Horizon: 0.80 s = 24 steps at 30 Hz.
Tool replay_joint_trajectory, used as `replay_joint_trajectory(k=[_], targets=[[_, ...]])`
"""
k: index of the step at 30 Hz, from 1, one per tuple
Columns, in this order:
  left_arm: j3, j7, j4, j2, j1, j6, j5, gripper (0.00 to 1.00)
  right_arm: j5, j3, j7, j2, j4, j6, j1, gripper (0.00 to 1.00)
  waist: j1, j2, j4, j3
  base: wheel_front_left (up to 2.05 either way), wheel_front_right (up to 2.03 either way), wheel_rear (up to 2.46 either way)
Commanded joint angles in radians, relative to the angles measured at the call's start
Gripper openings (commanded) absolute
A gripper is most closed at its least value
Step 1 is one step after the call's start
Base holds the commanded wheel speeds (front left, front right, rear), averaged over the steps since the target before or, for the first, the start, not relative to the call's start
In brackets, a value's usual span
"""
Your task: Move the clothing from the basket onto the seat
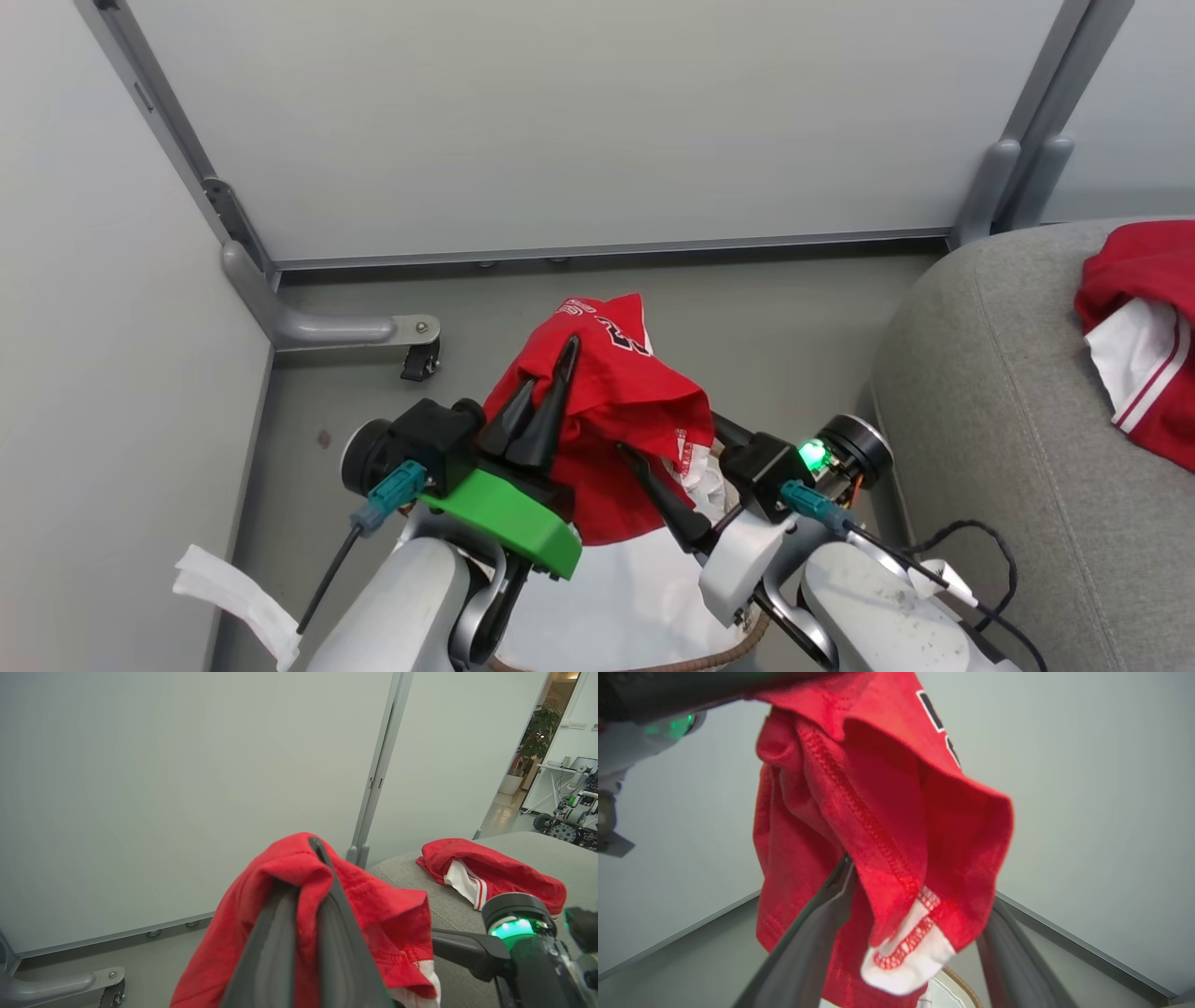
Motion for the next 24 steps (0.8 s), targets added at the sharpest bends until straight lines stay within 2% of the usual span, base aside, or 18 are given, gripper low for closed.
replay_joint_trajectory(k=[1, 7, 8, 9, 10, 24], targets=[[-0.010, -0.001, 0.001, -0.001, -0.017, -0.003, -0.011, 0.00, -0.003, 0.001, -0.002, -0.004, 0.005, -0.001, -0.019, 1.00, 0.0001, 0.0000, 0.013, 0.005, 0.00, 0.00, 0.00], [-0.056, -0.001, 0.005, -0.006, -0.040, -0.003, -0.025, 0.00, -0.017, 0.033, -0.002, -0.004, 0.030, -0.001, -0.059, 1.00, 0.0001, 0.0000, 0.045, 0.016, 0.00, 0.00, 0.00], [-0.065, -0.001, 0.006, -0.006, -0.042, -0.003, -0.029, 0.00, -0.014, 0.039, -0.002, -0.004, 0.038, -0.001, -0.062, 0.74, 0.0001, 0.0000, 0.049, 0.017, 0.00, 0.00, 0.00], [-0.074, -0.001, 0.007, -0.007, -0.045, -0.003, -0.032, 0.00, -0.010, 0.048, -0.002, -0.005, 0.057, -0.001, -0.066, 0.27, 0.0001, 0.0000, 0.055, 0.019, 0.00, 0.00, 0.00], [-0.081, -0.001, 0.007, -0.007, -0.049, -0.003, -0.034, 0.00, -0.005, 0.055, -0.002, -0.005, 0.069, -0.001, -0.069, 0.02, 0.0001, 0.0000, 0.059, 0.020, 0.00, 0.00, 0.00], [-0.125, -0.001, -0.002, -0.016, -0.080, -0.003, -0.065, 0.00, 0.092, 0.098, -0.001, -0.005, 0.154, -0.001, -0.037, 0.00, 0.0001, 0.0000, 0.100, 0.028, 0.00, 0.00, 0.00]])
